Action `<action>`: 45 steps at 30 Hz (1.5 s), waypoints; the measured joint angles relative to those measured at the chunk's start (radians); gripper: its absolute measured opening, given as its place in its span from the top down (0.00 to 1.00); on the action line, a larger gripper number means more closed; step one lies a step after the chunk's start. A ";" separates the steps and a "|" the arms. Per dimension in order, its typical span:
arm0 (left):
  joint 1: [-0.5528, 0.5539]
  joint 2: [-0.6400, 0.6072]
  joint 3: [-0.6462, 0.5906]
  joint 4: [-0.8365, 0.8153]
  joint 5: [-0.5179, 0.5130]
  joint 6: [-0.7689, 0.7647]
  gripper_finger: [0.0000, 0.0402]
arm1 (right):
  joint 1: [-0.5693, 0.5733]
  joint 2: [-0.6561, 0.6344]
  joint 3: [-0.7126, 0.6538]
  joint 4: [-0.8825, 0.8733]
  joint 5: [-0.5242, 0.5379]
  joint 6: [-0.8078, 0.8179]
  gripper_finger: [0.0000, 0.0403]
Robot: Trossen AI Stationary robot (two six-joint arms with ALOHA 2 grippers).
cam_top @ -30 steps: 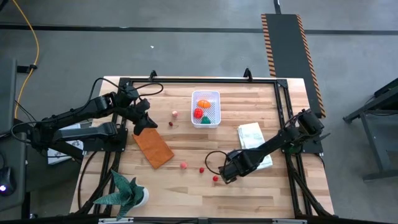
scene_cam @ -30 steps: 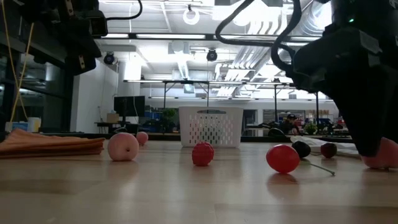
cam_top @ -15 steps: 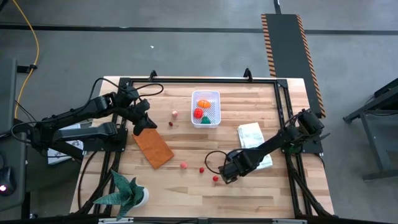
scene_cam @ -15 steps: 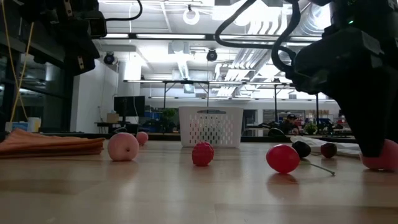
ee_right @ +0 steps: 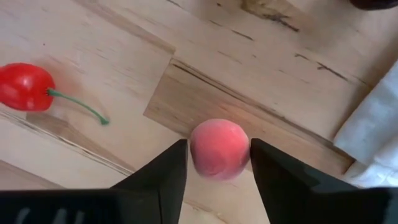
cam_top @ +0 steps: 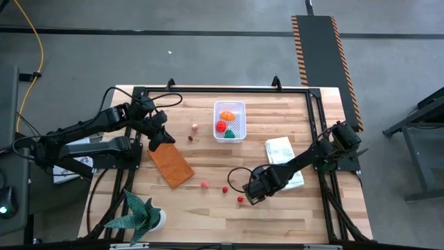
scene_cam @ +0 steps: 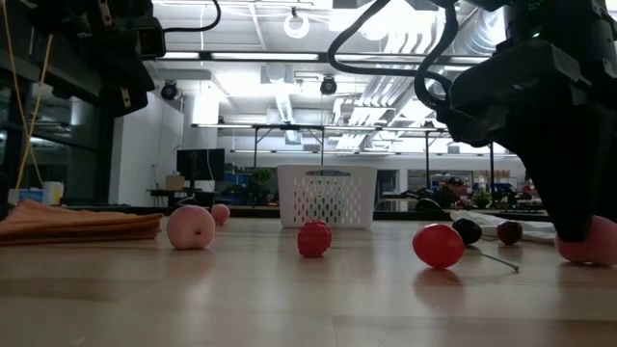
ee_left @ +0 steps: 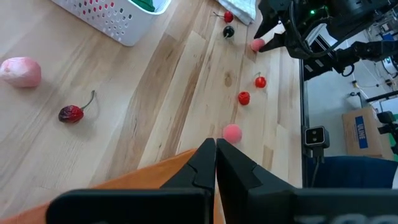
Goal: Pick and placing Produce into tupperware
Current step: Put the peach into the white bin
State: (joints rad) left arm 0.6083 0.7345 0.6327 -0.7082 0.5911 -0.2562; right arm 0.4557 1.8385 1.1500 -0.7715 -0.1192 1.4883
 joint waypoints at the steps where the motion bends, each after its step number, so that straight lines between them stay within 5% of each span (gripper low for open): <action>1: 0.000 0.000 0.000 0.000 0.000 0.001 0.99 | 0.000 0.000 0.000 0.001 -0.004 0.000 0.60; 26: 0.000 0.000 0.000 -0.002 0.000 0.013 0.99 | 0.001 -0.009 0.000 -0.002 -0.014 -0.005 0.67; 45: 0.000 0.000 0.000 -0.001 0.000 0.014 0.99 | -0.014 -0.303 0.002 -0.078 0.195 0.010 0.67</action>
State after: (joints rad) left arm 0.6079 0.7345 0.6327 -0.7090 0.5915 -0.2424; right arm 0.4412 1.5356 1.1522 -0.8498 0.0755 1.4984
